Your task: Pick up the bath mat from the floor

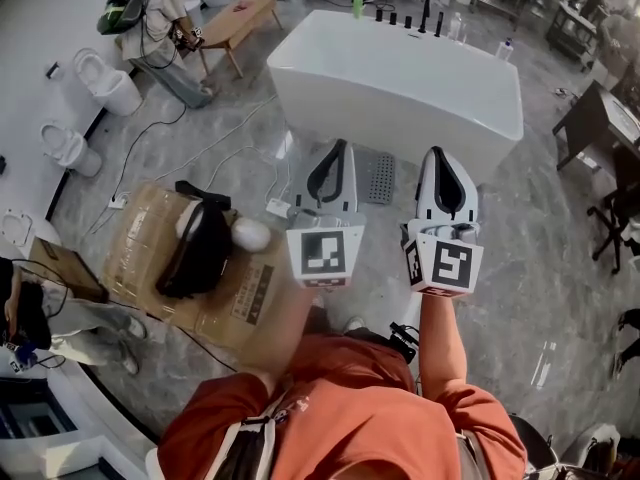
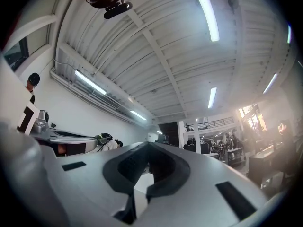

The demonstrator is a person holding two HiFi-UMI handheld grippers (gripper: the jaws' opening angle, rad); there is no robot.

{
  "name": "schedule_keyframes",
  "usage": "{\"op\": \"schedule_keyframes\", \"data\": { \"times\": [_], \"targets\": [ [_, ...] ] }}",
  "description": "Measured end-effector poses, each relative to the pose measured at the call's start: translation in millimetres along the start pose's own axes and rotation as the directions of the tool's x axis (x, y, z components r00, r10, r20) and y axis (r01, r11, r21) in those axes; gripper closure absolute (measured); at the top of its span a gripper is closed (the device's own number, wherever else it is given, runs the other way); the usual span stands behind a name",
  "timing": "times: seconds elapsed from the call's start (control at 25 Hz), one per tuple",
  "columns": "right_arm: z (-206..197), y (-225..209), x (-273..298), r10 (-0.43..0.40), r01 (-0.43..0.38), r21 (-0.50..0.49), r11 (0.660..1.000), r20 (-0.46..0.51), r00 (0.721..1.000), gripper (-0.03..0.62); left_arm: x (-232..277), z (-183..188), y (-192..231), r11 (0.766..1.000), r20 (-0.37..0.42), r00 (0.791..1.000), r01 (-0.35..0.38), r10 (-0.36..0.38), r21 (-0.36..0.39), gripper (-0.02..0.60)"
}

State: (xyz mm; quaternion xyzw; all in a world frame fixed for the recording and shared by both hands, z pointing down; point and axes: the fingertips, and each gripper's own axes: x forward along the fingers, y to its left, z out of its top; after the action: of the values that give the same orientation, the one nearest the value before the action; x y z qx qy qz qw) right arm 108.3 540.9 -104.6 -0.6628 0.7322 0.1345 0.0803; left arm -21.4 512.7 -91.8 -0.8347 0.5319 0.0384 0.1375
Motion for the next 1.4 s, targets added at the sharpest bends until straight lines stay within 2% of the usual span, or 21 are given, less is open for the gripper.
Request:
{"op": "schedule_keyframes", "data": {
  "times": [0.28,0.48,0.68,1.04,1.4],
  "targets": [
    [-24,0,22,0.004,-0.004,0.003,1.000,-0.031,1.000,0.582,20,-17,3,1.000,-0.011,1.000,-0.001,0.001,-0.008,0.566],
    [-39,8,55,0.017,-0.021,-0.075,0.997,-0.045,0.999,0.582,50,-34,19,1.000,-0.023,1.000,0.005,-0.006,-0.028,0.566],
    [-51,12,95,0.006,-0.011,-0.093,0.996,-0.046,0.999,0.582,84,-49,40,0.999,-0.018,1.000,0.019,-0.019,-0.043,0.566],
    [-71,27,181,-0.004,-0.002,-0.103,0.995,-0.054,0.999,0.582,150,-72,99,0.999,-0.023,0.999,0.027,-0.028,-0.041,0.565],
    [-92,47,255,-0.021,0.011,-0.118,0.993,-0.080,0.997,0.582,204,-94,164,0.997,-0.033,0.999,0.024,-0.026,-0.076,0.566]
  ]
}}
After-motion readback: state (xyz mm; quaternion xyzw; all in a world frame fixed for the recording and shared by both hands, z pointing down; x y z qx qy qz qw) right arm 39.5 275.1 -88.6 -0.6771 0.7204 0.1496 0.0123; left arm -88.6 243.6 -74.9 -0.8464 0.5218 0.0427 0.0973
